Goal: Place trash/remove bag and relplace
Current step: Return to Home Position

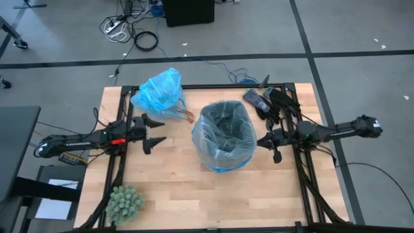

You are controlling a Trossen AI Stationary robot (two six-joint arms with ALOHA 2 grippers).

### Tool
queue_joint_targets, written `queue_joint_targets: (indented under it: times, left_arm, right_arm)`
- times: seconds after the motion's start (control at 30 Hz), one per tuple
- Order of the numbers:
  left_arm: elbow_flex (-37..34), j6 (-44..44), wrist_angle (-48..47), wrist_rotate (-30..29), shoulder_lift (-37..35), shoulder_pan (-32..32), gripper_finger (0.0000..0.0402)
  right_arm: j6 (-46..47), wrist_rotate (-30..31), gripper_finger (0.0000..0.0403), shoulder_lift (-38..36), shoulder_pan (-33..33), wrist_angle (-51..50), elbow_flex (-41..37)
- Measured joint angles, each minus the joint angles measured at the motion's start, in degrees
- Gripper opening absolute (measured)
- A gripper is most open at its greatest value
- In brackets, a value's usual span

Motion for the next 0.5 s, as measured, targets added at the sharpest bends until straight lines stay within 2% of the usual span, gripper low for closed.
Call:
queue_joint_targets:
  times: [0.07,0.13,0.37,0.5]
  left_arm:
    - [0.00,0.02,3.53,2.51,-0.62,-1.86,0.0367]
    - [0.00,0.35,6.44,2.47,-1.50,-3.86,0.0367]
    - [0.00,0.31,3.13,-4.55,-5.51,-10.46,0.0367]
    - [0.00,1.68,0.13,-6.28,-8.87,-12.96,0.0367]
  right_arm:
    - [-1.23,1.89,0.0000,2.18,2.21,4.81,-0.02]
    - [-2.59,3.37,0.0000,4.81,4.18,10.82,-0.02]
    - [-4.55,6.14,0.0000,15.76,9.06,19.20,-0.04]
    - [-6.91,6.45,0.0000,18.39,9.19,21.21,-0.04]
